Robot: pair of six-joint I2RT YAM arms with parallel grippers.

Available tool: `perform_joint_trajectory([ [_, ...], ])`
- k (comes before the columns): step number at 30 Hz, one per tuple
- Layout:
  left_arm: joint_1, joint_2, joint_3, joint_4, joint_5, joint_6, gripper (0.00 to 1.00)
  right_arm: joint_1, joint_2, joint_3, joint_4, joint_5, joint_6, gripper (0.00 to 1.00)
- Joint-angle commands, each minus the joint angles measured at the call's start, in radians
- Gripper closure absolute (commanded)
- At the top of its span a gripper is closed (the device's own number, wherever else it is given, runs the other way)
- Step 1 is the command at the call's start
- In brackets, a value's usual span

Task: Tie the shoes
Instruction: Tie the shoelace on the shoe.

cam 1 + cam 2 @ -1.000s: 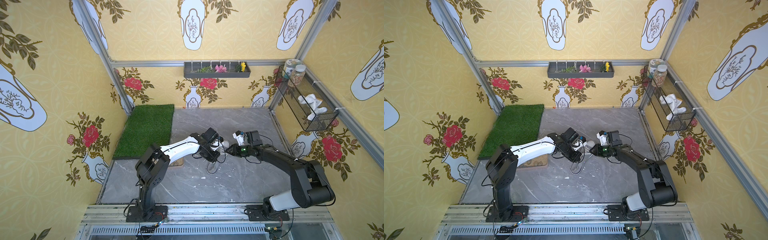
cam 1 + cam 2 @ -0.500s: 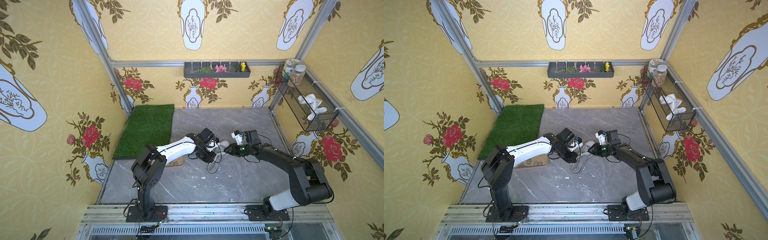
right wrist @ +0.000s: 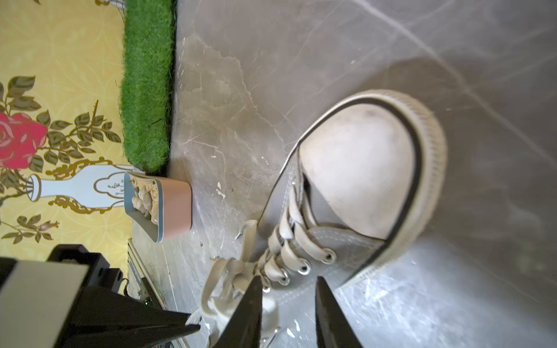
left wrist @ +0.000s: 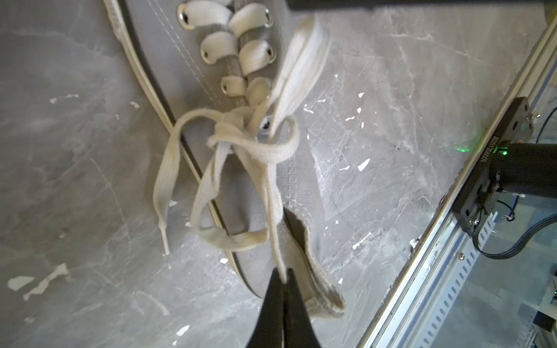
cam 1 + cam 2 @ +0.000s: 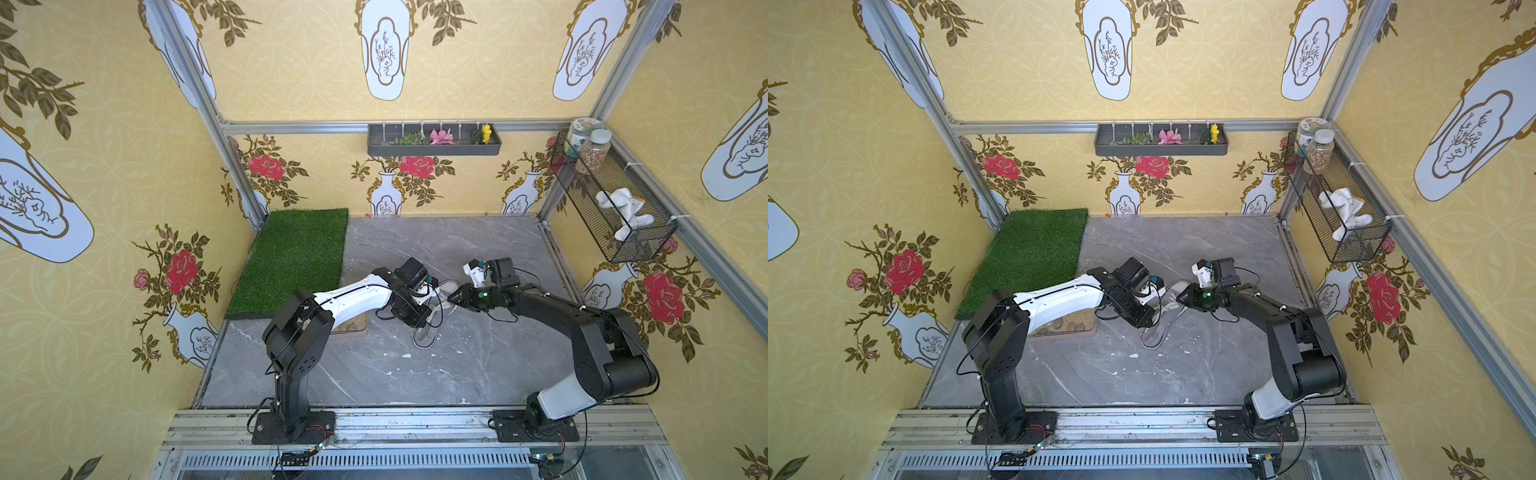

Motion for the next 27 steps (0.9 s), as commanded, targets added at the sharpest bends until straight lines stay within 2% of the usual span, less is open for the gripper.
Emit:
perform_joint_trajectory([
  [1, 0.0, 0.008, -0.009, 0.004, 0.019, 0.017, 1.0, -0.018, -0.03, 0.008, 0.035, -0.001, 0.006, 0.68],
  [8, -0.002, 0.014, -0.009, 0.007, 0.02, 0.021, 1.0, -0.021, -0.051, 0.026, 0.021, -0.004, 0.009, 0.67],
  [17, -0.002, 0.025, 0.005, 0.01, 0.024, 0.025, 1.0, 0.078, 0.095, 0.152, -0.06, 0.031, -0.032, 0.7],
  [27, -0.003, 0.017, -0.004, 0.003, 0.019, 0.027, 1.0, 0.088, 0.029, 0.09, -0.16, -0.007, -0.086, 0.76],
])
